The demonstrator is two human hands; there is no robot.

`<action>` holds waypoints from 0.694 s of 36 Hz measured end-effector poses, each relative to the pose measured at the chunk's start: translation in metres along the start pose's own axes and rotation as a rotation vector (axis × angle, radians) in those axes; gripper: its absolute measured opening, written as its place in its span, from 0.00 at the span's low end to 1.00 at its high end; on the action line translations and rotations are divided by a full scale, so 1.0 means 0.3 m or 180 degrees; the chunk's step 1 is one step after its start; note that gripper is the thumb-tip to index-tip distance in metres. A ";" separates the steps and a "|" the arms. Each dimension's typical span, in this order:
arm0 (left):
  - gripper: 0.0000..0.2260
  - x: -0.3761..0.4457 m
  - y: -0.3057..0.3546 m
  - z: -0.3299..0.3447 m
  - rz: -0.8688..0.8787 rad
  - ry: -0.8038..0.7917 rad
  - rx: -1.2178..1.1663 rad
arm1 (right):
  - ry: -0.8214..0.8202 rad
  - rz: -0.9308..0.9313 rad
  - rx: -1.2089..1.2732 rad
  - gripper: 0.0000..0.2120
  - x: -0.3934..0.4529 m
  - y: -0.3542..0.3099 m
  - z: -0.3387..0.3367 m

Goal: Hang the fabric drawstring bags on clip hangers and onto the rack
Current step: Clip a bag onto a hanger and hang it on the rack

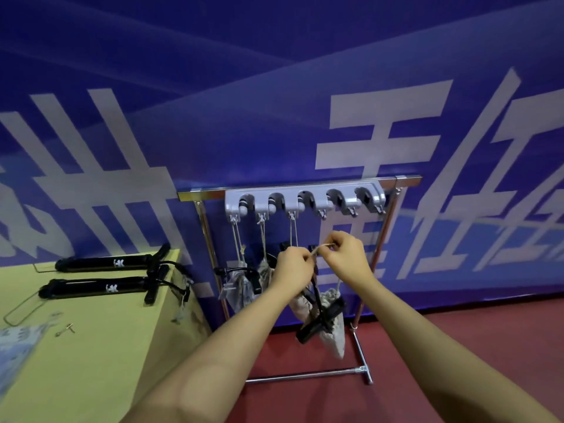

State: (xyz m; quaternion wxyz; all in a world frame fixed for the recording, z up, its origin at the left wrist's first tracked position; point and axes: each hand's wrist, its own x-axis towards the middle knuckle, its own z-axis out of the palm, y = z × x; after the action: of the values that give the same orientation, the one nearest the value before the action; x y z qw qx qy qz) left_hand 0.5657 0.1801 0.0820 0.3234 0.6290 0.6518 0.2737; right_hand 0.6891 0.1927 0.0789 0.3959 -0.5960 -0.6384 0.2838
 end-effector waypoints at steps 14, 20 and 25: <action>0.11 0.247 0.034 0.078 -0.0147 0.0079 -0.0477 | -0.0035 0.0161 -0.0235 0.09 0.231 0.108 -0.032; 0.14 0.401 -0.002 0.094 -0.0141 0.0259 -0.0497 | 0.0351 0.0150 -0.0213 0.08 0.346 0.143 0.028; 0.11 0.532 -0.021 0.112 -0.0007 0.0052 -0.0227 | 0.0462 0.0426 -0.0112 0.07 0.387 0.230 0.053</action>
State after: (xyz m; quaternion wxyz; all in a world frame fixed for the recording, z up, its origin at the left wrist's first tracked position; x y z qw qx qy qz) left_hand 0.5876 0.3373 0.0433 0.3406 0.6141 0.6450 0.3016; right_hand 0.7154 0.3177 0.0323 0.4107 -0.6632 -0.5716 0.2544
